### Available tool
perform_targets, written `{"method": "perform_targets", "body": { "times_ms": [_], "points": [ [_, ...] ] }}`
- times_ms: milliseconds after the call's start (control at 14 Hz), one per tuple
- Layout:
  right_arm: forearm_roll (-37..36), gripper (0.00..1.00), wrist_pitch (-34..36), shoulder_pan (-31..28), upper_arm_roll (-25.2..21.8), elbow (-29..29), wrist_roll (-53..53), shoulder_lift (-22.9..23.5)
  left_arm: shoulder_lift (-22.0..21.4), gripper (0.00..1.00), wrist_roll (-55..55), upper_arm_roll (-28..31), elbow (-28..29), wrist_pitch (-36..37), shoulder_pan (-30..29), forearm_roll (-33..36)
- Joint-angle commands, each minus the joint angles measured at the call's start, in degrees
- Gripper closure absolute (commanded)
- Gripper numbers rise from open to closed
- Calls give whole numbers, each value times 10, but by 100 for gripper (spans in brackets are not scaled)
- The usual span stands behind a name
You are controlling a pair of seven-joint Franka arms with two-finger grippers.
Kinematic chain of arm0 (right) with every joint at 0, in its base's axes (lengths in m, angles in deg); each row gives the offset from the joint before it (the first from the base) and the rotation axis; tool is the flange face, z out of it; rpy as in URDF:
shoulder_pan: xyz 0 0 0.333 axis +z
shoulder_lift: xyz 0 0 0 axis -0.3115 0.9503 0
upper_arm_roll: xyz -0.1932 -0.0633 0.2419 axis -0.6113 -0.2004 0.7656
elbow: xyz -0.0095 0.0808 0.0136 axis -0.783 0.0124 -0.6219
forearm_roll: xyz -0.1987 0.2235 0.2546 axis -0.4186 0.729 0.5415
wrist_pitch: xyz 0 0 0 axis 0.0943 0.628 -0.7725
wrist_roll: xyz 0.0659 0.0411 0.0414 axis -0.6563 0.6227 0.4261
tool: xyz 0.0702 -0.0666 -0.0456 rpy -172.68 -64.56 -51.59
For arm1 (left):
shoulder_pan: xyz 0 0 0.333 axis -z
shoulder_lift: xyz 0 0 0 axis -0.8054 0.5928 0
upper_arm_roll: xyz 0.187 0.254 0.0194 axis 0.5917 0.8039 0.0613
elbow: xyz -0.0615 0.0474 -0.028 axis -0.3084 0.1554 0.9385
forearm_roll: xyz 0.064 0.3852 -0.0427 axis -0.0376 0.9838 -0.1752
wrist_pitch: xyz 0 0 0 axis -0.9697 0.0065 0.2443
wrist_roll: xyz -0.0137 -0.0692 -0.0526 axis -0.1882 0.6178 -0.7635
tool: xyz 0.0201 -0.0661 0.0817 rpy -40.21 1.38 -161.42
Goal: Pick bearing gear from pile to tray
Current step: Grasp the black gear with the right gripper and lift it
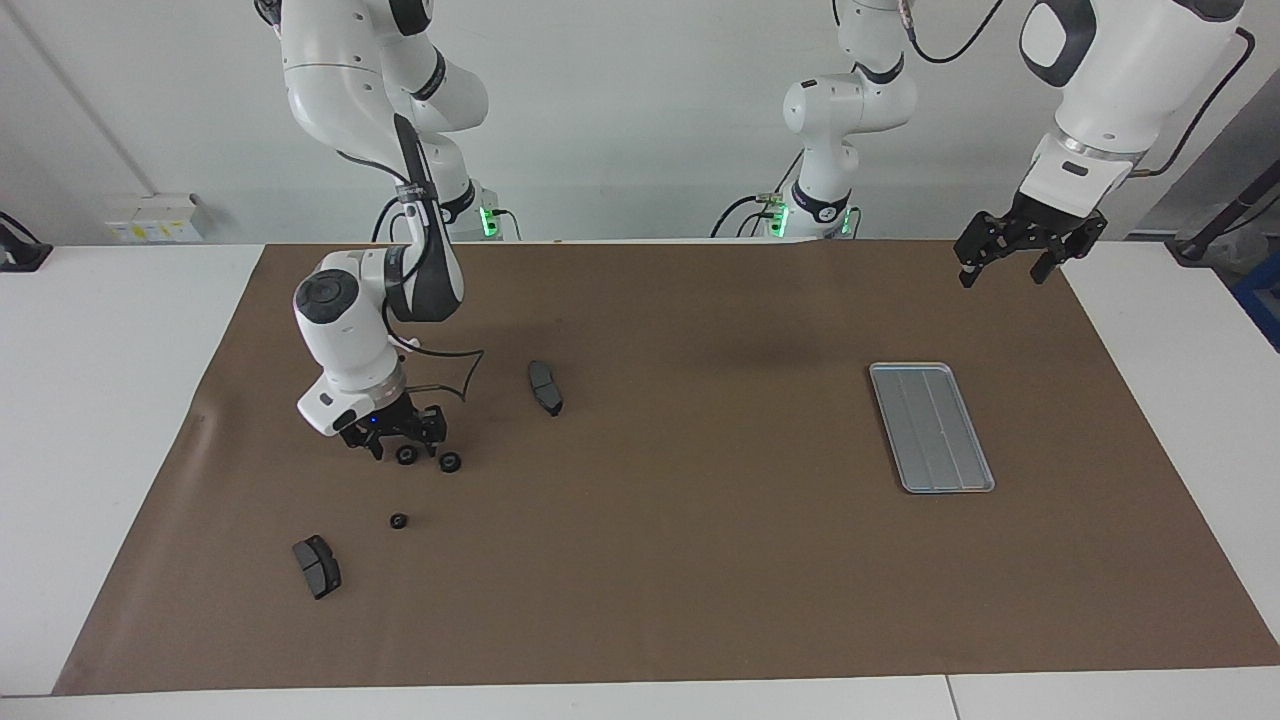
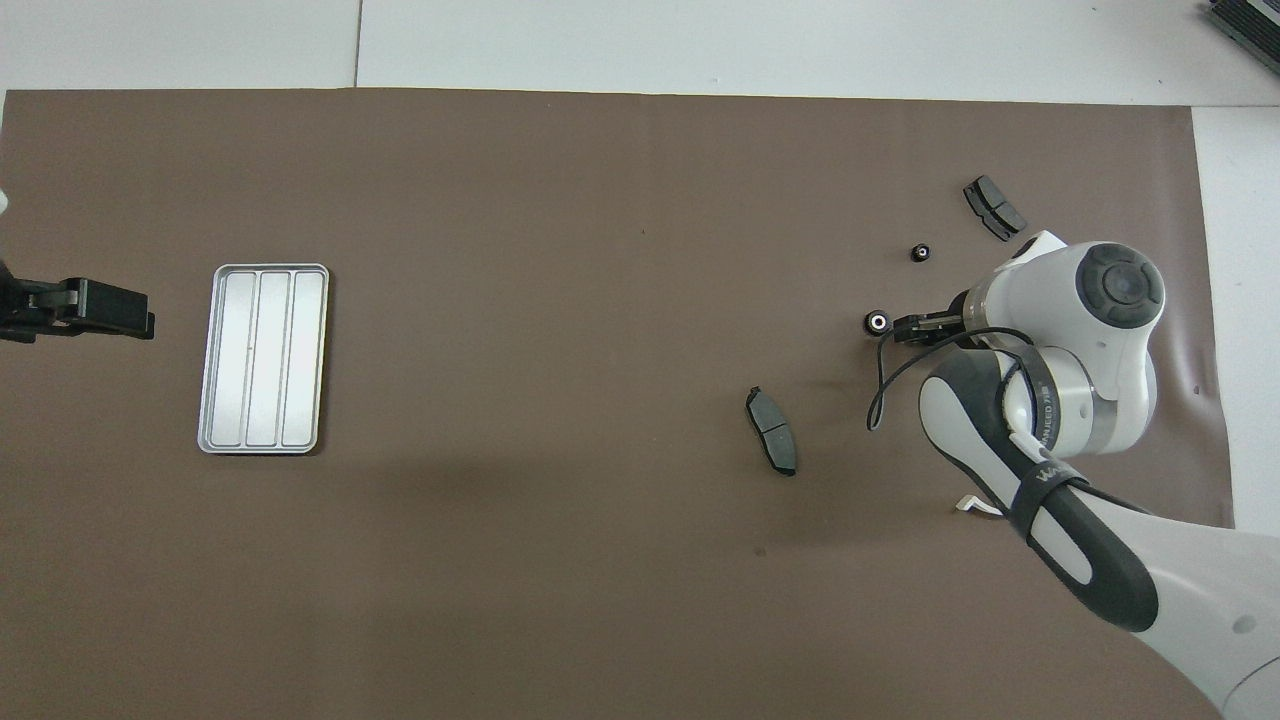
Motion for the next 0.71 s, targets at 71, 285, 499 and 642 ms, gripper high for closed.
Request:
{"method": "perform_targets", "body": {
  "times_ms": [71,285,499,642],
  "points": [
    [2,31,-15,-6,3,10,8,-3,-14,0,-4,1,12,5,1,9],
    [3,32,-25,-6,2,10,2,-3,-14,0,-4,1,12,5,0,9],
    [4,32,-38,-6,3,13,2,4,-14,0,-4,1,12,5,0,9],
    [4,32,-38,-6,3,14,3,4,-14,0,-4,1,12,5,0,9]
  ]
}}
